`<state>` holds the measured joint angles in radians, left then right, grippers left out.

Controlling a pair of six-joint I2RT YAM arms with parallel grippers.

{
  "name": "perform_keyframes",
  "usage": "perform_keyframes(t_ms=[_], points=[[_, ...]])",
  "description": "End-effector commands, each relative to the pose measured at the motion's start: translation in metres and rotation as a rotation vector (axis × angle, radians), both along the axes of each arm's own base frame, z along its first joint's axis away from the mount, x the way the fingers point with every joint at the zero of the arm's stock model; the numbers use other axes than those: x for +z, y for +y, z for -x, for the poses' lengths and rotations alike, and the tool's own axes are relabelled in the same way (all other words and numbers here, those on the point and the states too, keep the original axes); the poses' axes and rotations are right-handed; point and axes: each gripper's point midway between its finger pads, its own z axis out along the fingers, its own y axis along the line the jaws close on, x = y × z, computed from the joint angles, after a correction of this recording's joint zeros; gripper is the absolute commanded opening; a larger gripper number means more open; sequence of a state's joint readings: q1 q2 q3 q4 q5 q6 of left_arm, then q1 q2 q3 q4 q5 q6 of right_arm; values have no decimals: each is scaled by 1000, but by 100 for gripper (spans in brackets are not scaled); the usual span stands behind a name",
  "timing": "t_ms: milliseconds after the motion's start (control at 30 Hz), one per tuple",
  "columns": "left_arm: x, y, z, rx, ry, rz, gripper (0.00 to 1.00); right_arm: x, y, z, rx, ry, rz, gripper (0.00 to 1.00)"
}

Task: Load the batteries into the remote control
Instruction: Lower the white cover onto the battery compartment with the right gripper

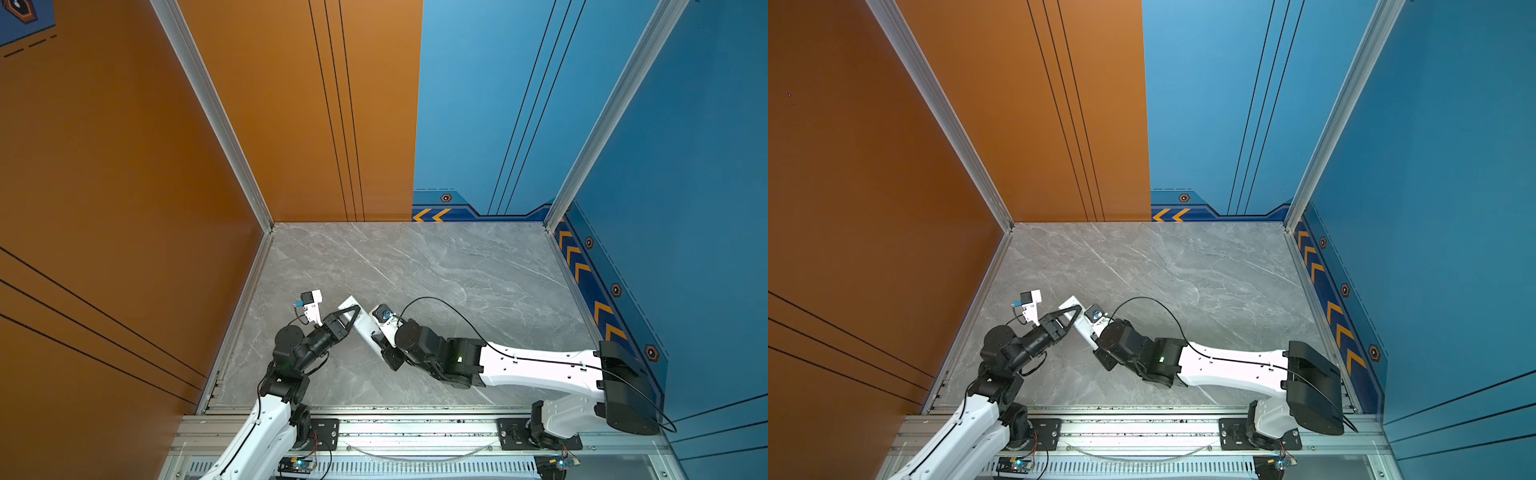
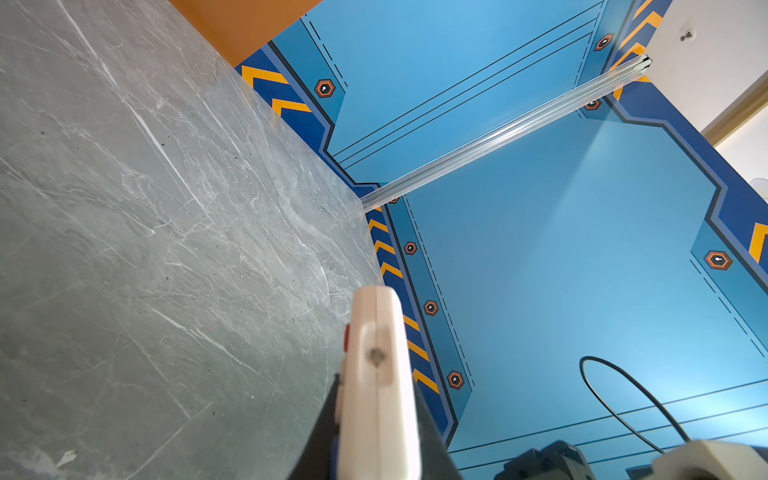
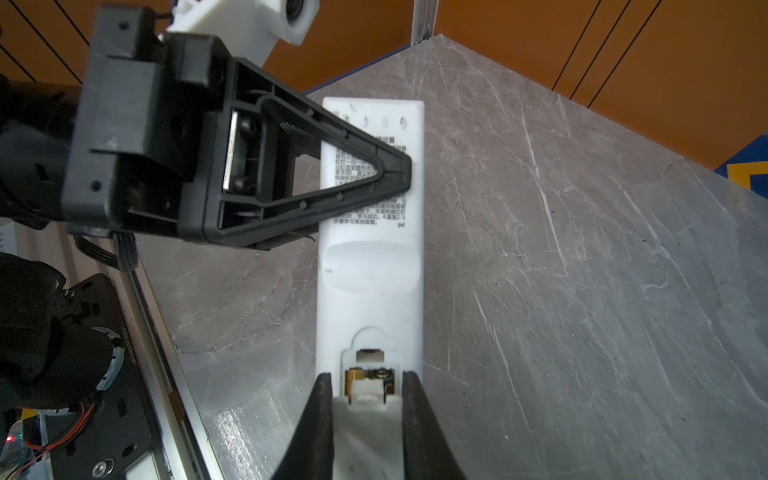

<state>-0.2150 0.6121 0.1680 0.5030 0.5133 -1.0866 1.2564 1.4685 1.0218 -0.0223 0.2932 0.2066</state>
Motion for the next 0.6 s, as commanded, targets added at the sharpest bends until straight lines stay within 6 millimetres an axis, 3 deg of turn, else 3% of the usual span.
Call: perform_keyframes(t_ms=[0, 567], points=[[10, -1, 3, -19, -41, 19, 0, 7, 3, -8, -15, -25, -6, 10], [9, 0, 3, -17, -39, 20, 0, 18, 7, -10, -10, -47, -23, 10]])
